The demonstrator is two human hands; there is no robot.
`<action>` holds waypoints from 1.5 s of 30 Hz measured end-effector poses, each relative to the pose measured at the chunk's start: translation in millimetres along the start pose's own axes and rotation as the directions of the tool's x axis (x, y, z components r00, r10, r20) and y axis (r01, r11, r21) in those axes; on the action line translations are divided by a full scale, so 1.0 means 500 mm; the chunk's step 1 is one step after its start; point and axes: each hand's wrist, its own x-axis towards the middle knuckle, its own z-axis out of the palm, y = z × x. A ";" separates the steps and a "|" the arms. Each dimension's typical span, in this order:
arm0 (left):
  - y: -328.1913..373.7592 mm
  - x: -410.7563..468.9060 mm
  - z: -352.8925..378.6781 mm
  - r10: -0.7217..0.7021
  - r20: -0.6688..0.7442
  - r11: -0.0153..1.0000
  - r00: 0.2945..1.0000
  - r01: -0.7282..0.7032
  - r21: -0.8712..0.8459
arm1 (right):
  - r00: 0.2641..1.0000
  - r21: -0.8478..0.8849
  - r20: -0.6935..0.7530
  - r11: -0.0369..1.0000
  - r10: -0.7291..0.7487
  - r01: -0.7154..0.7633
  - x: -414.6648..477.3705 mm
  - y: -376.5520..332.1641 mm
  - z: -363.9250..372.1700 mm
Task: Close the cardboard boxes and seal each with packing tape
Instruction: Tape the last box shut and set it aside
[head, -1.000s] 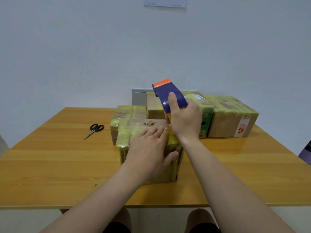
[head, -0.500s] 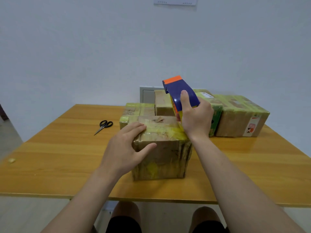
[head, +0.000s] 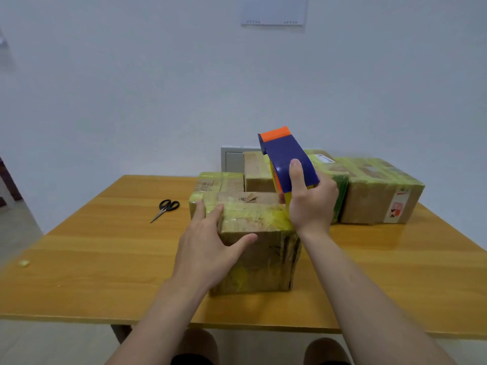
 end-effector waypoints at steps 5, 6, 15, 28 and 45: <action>0.002 0.019 -0.033 -0.010 0.082 0.994 0.997 0.001 0.108 | 1.000 0.085 0.015 0.996 -0.007 0.005 -0.008 0.010 -0.005; 0.013 0.022 -0.036 0.003 0.088 0.971 0.996 -0.024 0.238 | 1.000 0.102 0.017 0.995 -0.005 0.003 -0.008 0.010 -0.007; 0.146 0.023 0.089 0.349 0.222 0.774 0.910 -0.414 0.480 | 0.999 0.245 -0.037 0.969 -0.027 0.036 0.018 -0.016 -0.080; 0.123 0.036 0.105 0.567 0.067 0.819 0.821 -0.570 0.059 | 0.967 0.073 0.256 0.997 0.013 -0.033 0.114 -0.036 -0.189; 0.085 0.036 0.099 0.514 -0.023 0.841 0.858 -0.509 -0.186 | 0.914 0.231 0.362 0.932 0.183 -0.278 0.076 -0.029 -0.122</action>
